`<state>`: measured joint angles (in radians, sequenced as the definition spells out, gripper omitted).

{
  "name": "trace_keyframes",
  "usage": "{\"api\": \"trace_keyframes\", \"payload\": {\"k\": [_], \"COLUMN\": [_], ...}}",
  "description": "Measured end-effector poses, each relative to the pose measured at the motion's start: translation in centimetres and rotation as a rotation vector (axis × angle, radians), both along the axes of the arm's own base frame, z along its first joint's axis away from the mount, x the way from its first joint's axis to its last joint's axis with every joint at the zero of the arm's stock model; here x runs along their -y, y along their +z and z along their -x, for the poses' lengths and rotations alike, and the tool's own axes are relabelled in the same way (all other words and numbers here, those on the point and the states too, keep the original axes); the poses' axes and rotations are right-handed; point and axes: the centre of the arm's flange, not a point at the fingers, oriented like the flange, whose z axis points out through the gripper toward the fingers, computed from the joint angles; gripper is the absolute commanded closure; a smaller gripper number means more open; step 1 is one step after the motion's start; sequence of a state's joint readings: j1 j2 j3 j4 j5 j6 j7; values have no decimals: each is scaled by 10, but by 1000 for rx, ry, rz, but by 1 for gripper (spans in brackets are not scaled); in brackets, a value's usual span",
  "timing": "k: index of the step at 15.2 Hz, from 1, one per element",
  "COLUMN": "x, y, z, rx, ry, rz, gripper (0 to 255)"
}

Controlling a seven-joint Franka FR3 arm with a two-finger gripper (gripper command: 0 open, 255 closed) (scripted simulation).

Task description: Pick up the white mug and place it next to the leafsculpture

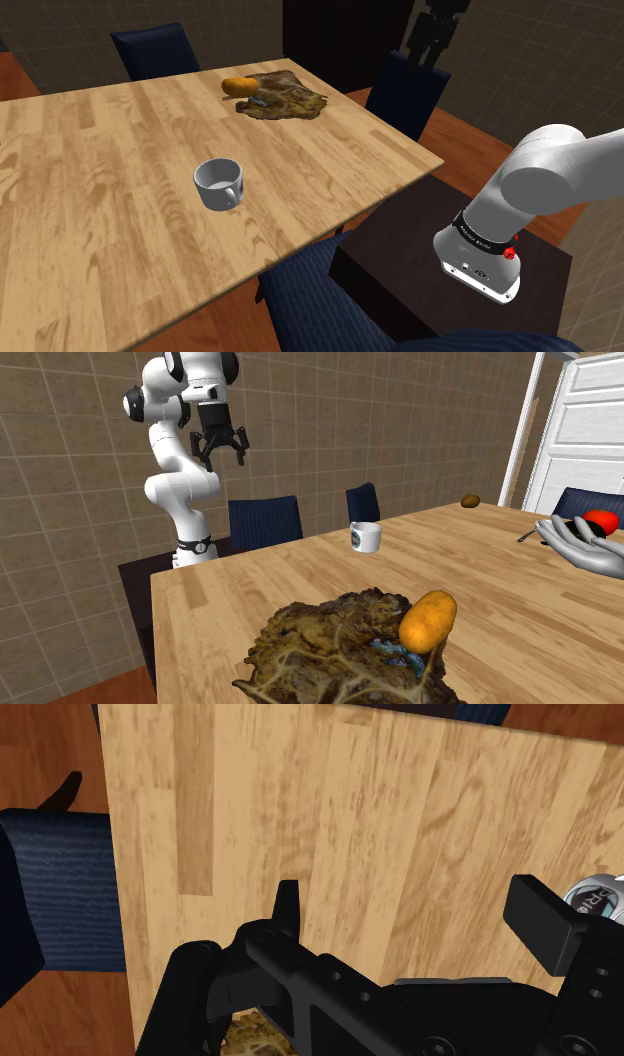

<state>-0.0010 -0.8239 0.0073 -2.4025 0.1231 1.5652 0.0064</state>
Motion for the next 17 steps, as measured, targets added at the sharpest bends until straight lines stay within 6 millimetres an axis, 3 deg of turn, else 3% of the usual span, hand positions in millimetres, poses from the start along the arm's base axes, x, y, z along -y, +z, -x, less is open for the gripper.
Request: {"api": "trace_keyframes", "payload": {"k": [3, 17], "x": [-10, -156], "y": [-7, -86], "z": [-8, -91], "rx": [0, 6], "ry": [2, 23], "rz": [2, 29], "gripper": [0, 0]}}
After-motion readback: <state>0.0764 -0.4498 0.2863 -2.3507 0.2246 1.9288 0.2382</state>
